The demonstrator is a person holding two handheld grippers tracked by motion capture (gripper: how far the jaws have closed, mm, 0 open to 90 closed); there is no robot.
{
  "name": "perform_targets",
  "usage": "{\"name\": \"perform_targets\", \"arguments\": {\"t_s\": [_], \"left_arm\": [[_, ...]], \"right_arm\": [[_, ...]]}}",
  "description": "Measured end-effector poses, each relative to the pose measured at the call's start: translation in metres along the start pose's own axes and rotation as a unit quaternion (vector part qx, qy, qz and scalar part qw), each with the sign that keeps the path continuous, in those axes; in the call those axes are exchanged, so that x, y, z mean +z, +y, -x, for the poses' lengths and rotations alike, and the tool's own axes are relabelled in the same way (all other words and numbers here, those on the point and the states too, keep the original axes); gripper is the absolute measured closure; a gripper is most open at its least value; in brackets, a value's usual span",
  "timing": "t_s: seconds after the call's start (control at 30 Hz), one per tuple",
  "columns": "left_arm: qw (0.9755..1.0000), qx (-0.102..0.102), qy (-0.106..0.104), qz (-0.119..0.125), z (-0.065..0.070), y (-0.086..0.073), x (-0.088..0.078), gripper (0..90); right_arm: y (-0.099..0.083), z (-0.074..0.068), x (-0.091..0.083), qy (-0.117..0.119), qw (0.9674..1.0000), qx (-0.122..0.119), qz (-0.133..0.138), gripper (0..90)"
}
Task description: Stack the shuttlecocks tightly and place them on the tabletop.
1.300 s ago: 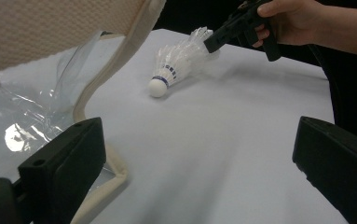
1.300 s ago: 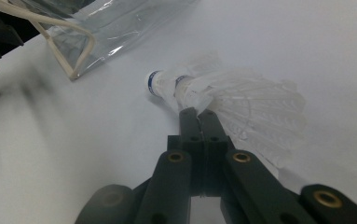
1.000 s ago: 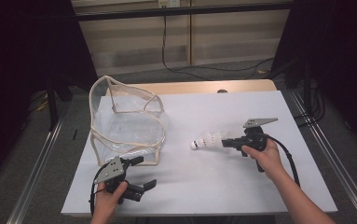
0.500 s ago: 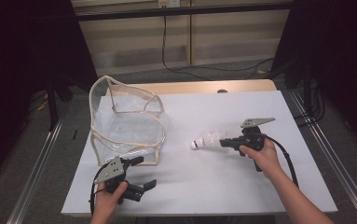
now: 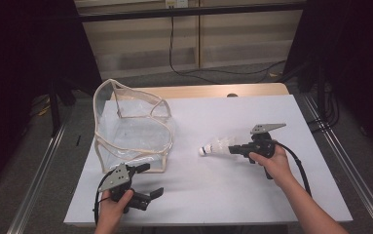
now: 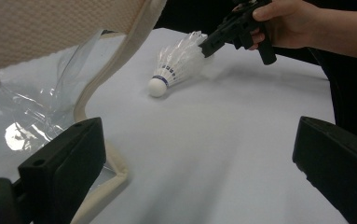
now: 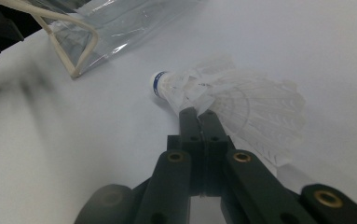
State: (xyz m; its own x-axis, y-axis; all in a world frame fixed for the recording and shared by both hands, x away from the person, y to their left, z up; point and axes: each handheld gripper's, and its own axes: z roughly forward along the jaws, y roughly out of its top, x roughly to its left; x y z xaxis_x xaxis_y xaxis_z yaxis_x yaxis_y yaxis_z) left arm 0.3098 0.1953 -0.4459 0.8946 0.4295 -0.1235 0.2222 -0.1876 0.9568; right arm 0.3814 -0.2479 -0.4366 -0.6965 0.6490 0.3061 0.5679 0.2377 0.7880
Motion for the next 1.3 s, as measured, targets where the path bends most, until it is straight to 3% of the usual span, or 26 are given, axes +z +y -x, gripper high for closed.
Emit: {"name": "perform_targets", "arguments": {"t_s": [0.5, 1.3], "left_arm": [[1.0, -0.001, 0.0, 0.0, 0.0, 0.0001, -0.0004, 2.7], [1.0, 0.0, 0.0, 0.0, 0.0004, 0.0004, -0.0005, 2.8]], "right_arm": [[0.0003, 0.0001, 0.0013, -0.006, 1.0, -0.001, 0.003, 89.1], [0.0009, -0.0037, -0.0038, -0.01, 0.9999, -0.001, 0.011, 69.3]]}}
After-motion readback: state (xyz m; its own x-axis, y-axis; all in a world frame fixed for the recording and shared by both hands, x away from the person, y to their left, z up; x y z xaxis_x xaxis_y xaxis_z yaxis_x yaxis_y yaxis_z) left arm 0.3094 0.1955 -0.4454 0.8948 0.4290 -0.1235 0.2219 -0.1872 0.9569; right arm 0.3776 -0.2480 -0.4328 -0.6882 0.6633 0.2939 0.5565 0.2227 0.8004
